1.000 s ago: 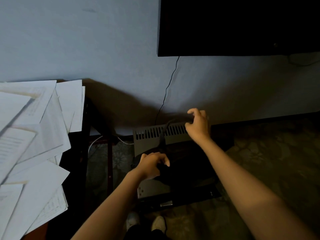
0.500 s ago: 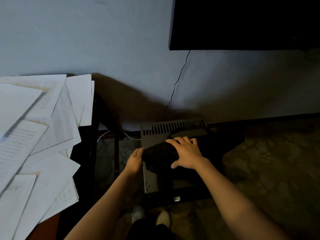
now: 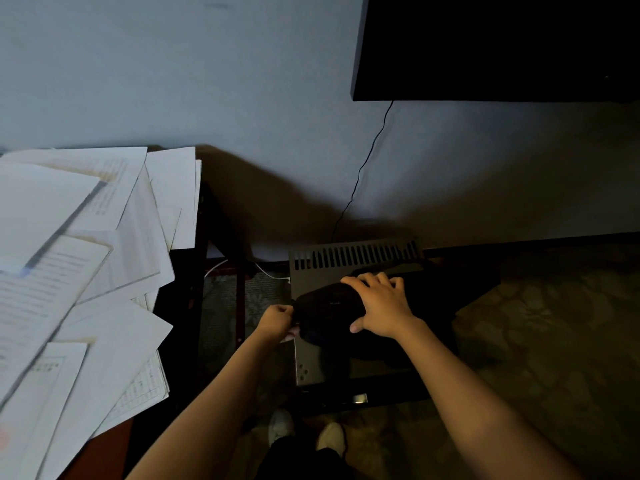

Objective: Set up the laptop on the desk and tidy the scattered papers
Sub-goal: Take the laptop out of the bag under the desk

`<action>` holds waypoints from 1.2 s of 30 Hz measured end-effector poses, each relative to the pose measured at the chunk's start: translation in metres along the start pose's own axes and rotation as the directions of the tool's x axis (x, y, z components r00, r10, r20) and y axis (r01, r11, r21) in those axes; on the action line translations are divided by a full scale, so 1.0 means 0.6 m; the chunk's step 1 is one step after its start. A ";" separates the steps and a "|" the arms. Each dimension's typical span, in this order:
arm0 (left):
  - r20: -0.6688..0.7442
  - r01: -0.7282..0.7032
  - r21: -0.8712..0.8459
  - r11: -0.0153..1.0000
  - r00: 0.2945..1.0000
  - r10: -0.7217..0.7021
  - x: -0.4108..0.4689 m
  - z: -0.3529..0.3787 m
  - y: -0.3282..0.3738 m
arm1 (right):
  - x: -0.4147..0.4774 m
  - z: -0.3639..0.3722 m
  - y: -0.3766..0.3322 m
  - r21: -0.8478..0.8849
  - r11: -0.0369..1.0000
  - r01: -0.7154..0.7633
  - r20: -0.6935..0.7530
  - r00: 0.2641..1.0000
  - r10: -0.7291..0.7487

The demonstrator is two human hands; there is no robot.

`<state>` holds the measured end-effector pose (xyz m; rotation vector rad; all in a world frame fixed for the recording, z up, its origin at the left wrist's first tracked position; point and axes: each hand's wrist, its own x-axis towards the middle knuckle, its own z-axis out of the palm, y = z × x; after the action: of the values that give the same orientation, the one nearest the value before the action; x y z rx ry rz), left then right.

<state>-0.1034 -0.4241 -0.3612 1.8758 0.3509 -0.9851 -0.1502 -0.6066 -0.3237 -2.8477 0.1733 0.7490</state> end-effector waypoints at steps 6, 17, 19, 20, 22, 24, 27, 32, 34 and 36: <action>-0.070 -0.017 0.181 0.983 0.997 0.030 0.003 -0.017 -0.005 | -0.003 0.000 0.000 -0.008 1.000 0.001 0.006 1.000 0.000; 0.032 -0.218 0.491 0.844 0.972 0.232 -0.008 -0.013 -0.002 | -0.003 0.001 -0.002 -0.020 1.000 -0.003 0.016 1.000 0.003; 0.028 -0.220 0.541 0.812 0.969 0.244 -0.005 -0.013 -0.004 | -0.002 0.000 -0.003 -0.020 1.000 -0.005 0.019 1.000 0.005; 0.033 -0.217 0.571 0.792 0.970 0.242 -0.004 -0.013 -0.003 | -0.001 0.000 -0.003 -0.020 1.000 -0.007 0.021 1.000 0.007; 0.019 -0.197 0.620 0.760 0.972 0.236 -0.005 -0.015 0.000 | -0.001 0.000 -0.003 -0.017 1.000 -0.010 0.020 1.000 0.011; 0.001 -0.175 0.627 0.759 0.975 0.223 -0.008 -0.017 0.003 | -0.001 0.001 -0.004 -0.015 1.000 -0.015 0.011 1.000 0.016; -0.001 -0.179 0.607 0.774 0.974 0.226 -0.010 -0.023 0.004 | -0.001 0.003 -0.005 -0.009 1.000 -0.022 -0.006 1.000 0.022; 0.045 -0.194 0.562 0.804 0.978 0.205 -0.014 -0.028 0.007 | -0.003 0.005 -0.006 0.004 1.000 -0.027 -0.023 0.999 0.027; 0.054 -0.204 0.562 0.801 0.976 0.211 -0.018 -0.032 0.011 | -0.004 0.003 -0.006 0.005 1.000 -0.026 -0.022 0.999 0.026; 0.055 -0.231 0.566 0.791 0.968 0.243 -0.023 -0.039 0.017 | -0.004 0.003 -0.008 0.042 0.999 -0.027 -0.011 1.000 0.028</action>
<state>-0.0947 -0.4072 -0.3392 2.3979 -0.2034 -0.9607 -0.1522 -0.6016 -0.3231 -2.8155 0.2273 0.7262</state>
